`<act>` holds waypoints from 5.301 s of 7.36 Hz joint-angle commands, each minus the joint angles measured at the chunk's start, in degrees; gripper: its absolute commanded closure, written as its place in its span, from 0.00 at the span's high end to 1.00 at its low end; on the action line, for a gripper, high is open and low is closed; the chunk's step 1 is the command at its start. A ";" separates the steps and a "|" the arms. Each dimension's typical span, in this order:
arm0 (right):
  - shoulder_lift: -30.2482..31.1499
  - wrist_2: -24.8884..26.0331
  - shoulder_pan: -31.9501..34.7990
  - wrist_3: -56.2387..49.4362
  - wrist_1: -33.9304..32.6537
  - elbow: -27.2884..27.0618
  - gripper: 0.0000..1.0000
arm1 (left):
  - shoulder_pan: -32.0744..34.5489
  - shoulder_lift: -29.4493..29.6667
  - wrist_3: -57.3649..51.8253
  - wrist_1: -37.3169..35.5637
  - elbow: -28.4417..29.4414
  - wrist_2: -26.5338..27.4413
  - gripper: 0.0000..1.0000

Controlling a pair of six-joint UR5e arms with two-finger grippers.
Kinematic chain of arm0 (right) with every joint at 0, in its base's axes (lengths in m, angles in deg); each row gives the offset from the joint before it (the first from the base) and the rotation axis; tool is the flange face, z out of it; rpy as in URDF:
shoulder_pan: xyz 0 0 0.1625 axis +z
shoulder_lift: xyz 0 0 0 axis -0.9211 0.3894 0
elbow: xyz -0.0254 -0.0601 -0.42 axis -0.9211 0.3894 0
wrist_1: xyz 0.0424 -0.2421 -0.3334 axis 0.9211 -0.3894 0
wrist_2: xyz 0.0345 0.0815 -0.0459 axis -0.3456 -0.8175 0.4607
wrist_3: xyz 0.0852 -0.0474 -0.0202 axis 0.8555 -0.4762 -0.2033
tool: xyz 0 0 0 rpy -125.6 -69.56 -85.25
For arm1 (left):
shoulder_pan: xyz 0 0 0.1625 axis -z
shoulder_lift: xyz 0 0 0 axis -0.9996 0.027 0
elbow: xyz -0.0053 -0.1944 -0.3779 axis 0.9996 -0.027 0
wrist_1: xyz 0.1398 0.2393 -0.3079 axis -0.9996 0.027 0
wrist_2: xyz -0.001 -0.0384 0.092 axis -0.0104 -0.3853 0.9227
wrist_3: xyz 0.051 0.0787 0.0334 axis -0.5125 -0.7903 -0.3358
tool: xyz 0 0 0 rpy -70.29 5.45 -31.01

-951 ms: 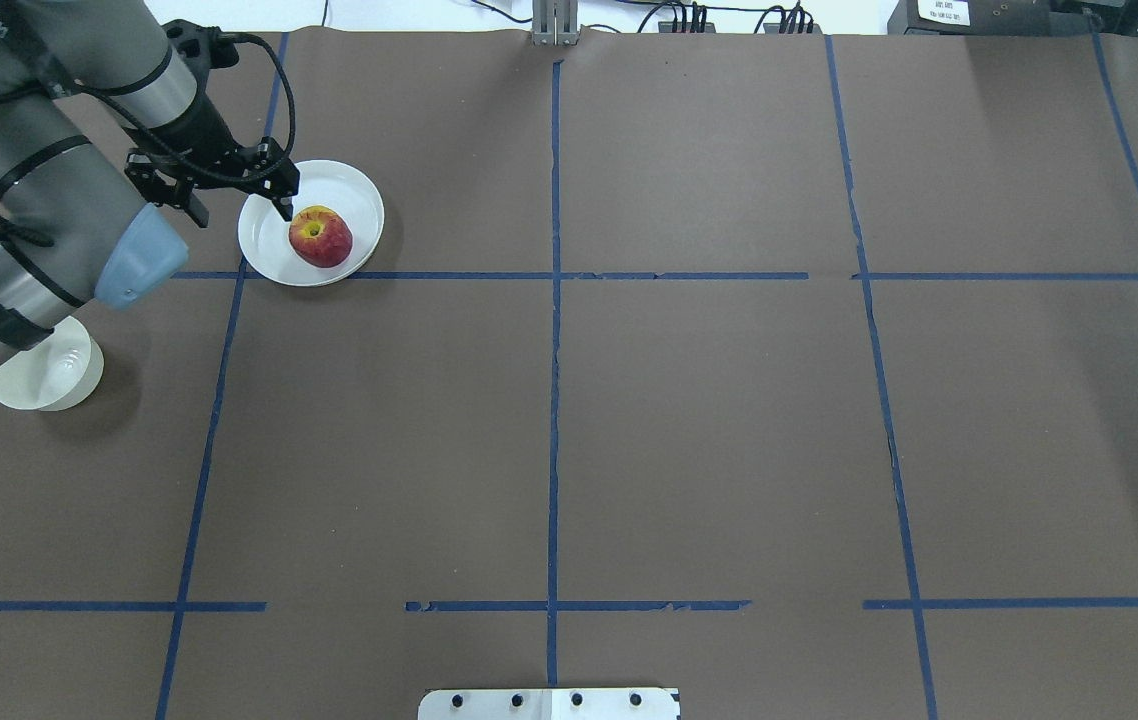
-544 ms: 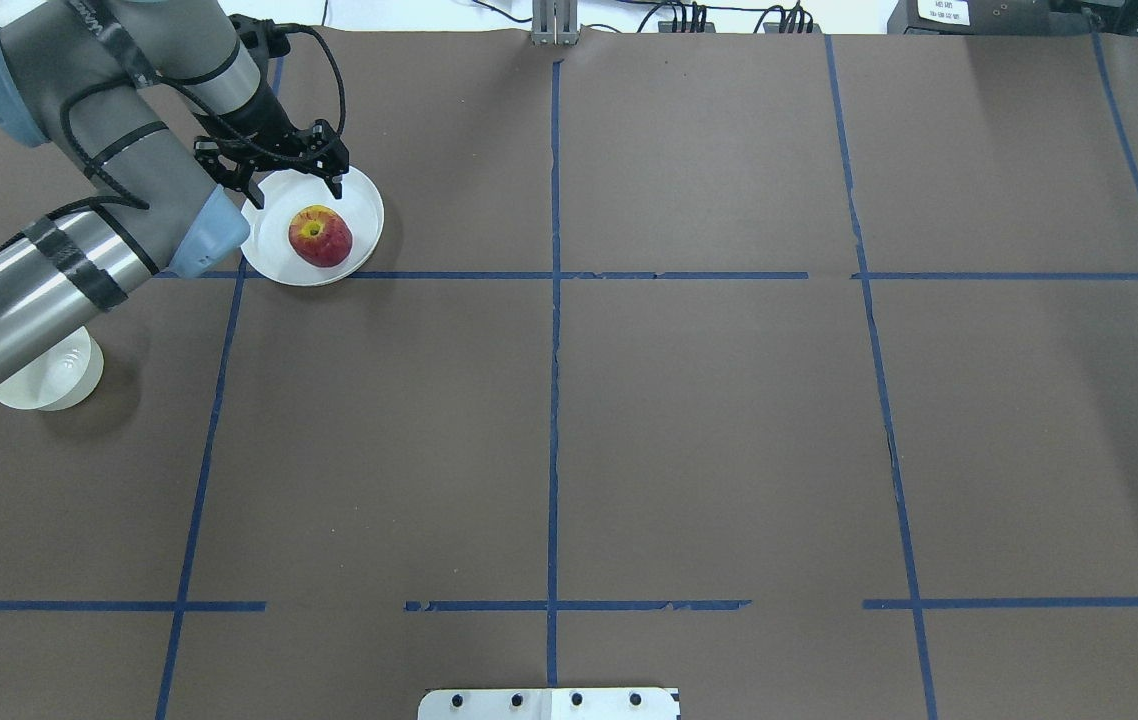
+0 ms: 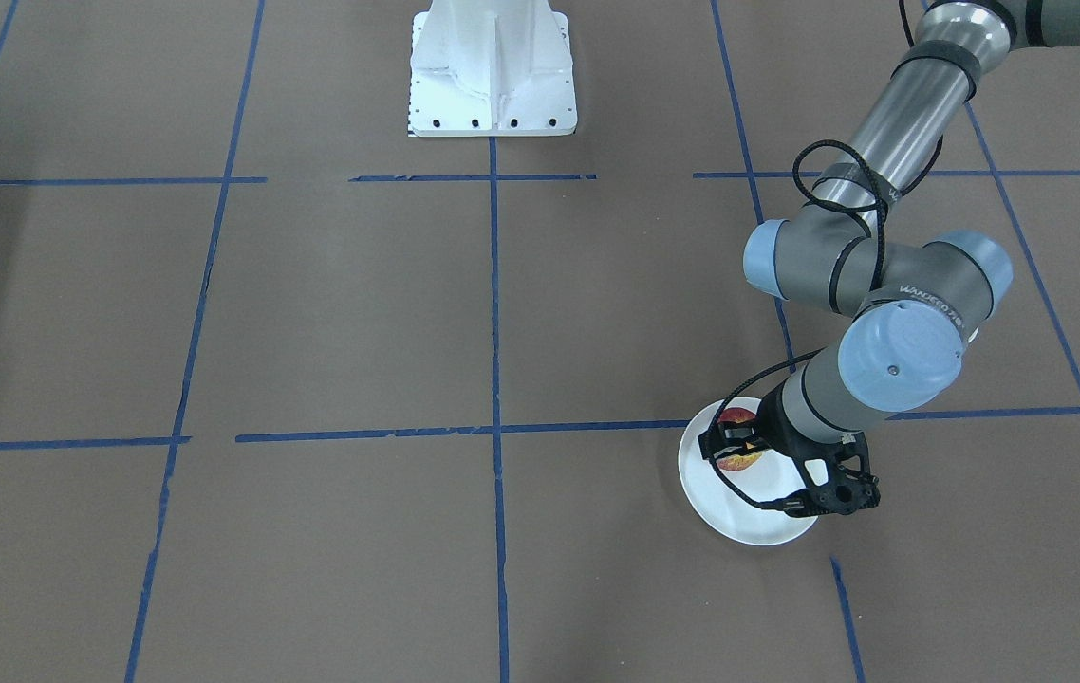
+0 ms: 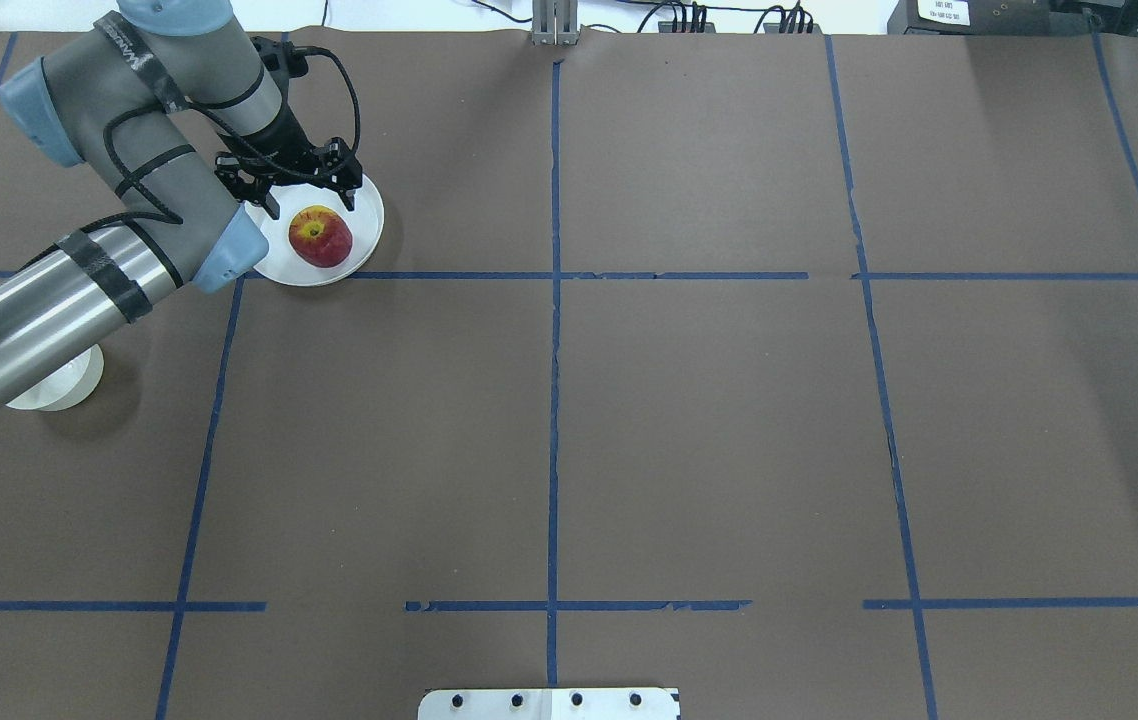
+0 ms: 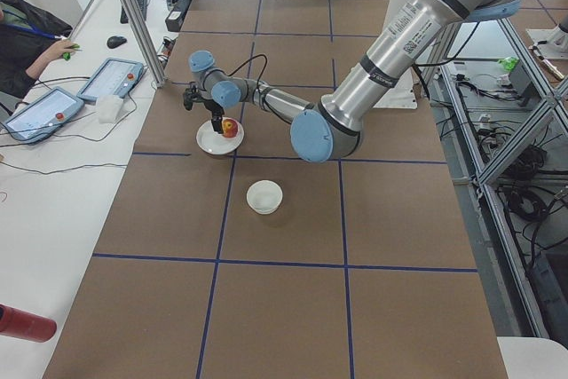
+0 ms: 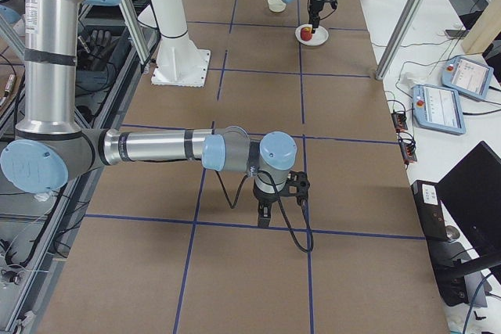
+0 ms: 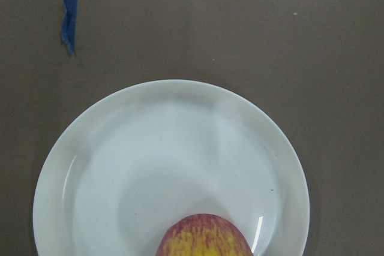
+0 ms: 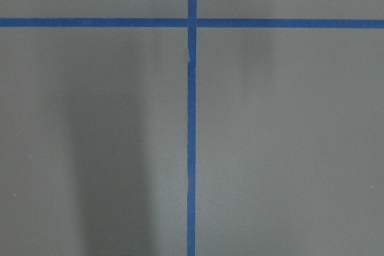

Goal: Move apple from plate to bowl
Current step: 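Lower the left gripper and close it around the apple, then lift the apple with the left gripper and carry it over the white bowl, then lower the apple into the bowl and open the left gripper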

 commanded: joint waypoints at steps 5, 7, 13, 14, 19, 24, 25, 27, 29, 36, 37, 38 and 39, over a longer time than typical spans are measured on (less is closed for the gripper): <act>0.00 0.00 0.00 0.00 0.00 0.00 1.00 | -2.31 -1.74 0.12 2.09 0.11 0.20 1.00; 0.00 0.00 0.00 0.09 0.00 0.00 1.00 | -2.31 -1.83 0.12 2.70 0.19 0.20 0.92; 0.00 0.00 0.00 0.00 0.00 0.00 1.00 | 4.45 -9.12 -0.76 -4.65 -16.39 -0.15 0.00; 0.00 0.00 0.00 0.00 0.00 0.00 1.00 | 5.85 -10.09 -3.55 -5.81 -17.89 0.11 0.00; 0.00 0.00 0.00 0.00 0.00 0.00 1.00 | 6.66 -39.59 -13.32 -5.04 -38.47 6.27 0.00; 0.00 0.00 0.00 0.00 0.00 0.00 1.00 | 0.77 -44.99 -6.83 6.75 -34.35 6.18 0.00; 0.00 0.00 0.00 0.09 0.00 0.00 1.00 | 0.33 -44.99 -6.83 6.75 -34.26 6.18 0.00; 0.00 0.00 0.00 0.00 0.00 0.00 1.00 | 0.33 -44.99 -7.35 6.75 -33.73 6.18 0.23; 0.00 0.00 0.00 0.09 0.00 0.00 1.00 | 0.33 -45.08 -7.53 6.75 -33.38 5.92 0.72; 0.00 0.00 0.00 0.00 0.00 0.00 1.00 | 2.51 -43.25 -7.62 4.82 -34.78 5.39 1.00; 0.00 0.00 0.00 0.00 0.00 0.00 1.00 | 4.18 -39.05 -7.71 1.07 -34.87 5.21 1.00; 0.00 0.00 0.00 0.00 0.00 0.00 1.00 | 4.28 -33.01 -7.88 -5.14 -34.79 4.86 1.00; 0.00 0.00 0.00 0.09 0.00 0.00 1.00 | 4.80 -26.86 -13.19 -12.69 -34.78 4.77 1.00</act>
